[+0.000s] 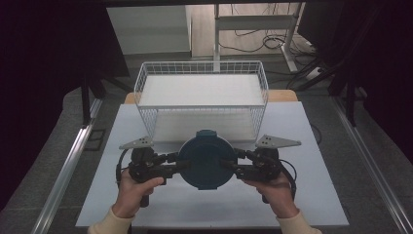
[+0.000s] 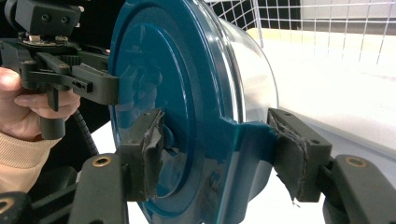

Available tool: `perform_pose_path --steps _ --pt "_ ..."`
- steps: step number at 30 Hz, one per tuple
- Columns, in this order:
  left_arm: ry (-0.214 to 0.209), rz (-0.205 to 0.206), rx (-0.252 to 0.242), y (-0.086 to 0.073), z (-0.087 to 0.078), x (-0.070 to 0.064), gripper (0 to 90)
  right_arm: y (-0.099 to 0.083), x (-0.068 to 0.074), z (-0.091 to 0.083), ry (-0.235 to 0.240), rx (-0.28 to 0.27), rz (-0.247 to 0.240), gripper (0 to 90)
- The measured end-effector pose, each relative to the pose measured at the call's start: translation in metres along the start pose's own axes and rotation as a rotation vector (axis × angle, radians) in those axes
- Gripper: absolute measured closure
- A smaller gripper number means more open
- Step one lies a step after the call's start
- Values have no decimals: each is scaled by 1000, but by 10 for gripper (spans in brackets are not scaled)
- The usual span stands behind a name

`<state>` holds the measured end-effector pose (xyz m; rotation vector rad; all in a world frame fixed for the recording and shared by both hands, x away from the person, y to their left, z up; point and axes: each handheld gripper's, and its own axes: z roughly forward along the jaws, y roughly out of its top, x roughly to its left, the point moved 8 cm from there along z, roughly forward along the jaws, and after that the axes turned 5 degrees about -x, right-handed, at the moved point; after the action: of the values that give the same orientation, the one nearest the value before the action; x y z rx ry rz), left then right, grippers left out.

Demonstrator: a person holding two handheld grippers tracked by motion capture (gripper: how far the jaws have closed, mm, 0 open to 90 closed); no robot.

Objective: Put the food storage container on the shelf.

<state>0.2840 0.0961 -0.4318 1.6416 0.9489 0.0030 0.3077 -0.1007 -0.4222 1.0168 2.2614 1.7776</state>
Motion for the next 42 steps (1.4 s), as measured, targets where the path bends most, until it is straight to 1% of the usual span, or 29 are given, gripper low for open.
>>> perform_pose_path --steps 6,10,12,13,19,21,22,23,24,25,26,27,33,34,35,38,39,40,42 --pt "5 14 -3 12 -1 -1 446 8 -1 0 0 -8 -4 384" --pt "2 19 -6 20 -1 -2 446 17 -1 -1 -1 -11 -9 384" --pt "1 21 -7 24 -1 -2 446 19 -1 -1 -1 -15 -9 384" --pt "-1 23 -8 26 -1 -1 446 24 -3 -1 -3 -19 -13 385" --pt "-7 26 -15 41 1 1 446 34 -5 -1 -10 -19 -19 385" --pt "-10 28 -17 46 1 2 446 43 -7 0 -12 -24 -23 385" --pt "-12 28 -19 48 1 2 446 43 -7 0 -12 -24 -23 385" --pt "-14 33 -21 54 0 2 446 48 -7 -1 -14 -23 -29 386" --pt "-14 33 -21 54 0 2 446 48 -7 -1 -14 -23 -29 386" --pt "-15 36 -24 58 0 1 446 52 -7 -1 -14 -27 -31 385" --pt "-16 38 -26 61 0 1 446 59 -7 -1 -17 -29 -37 386" --pt "-17 38 -27 64 -1 1 446 59 -7 -1 -17 -29 -37 386" --pt "-18 53 -39 84 -4 -2 446 80 -5 -3 -19 -39 -53 386" --pt "-16 53 -39 87 -5 -3 446 86 -6 -3 -19 -43 -56 387" --pt "-16 56 -39 90 -5 -3 446 86 -6 -3 -19 -43 -56 387" --pt "-11 64 -40 101 -5 -3 446 94 -8 -3 -18 -47 -51 387" --pt "-10 64 -40 103 -5 -2 446 98 -9 -2 -18 -47 -52 387" --pt "-10 70 -41 109 -5 -2 446 103 -10 -2 -19 -53 -54 387" --pt "-11 72 -40 112 -4 -1 446 106 -10 -1 -20 -52 -53 387"
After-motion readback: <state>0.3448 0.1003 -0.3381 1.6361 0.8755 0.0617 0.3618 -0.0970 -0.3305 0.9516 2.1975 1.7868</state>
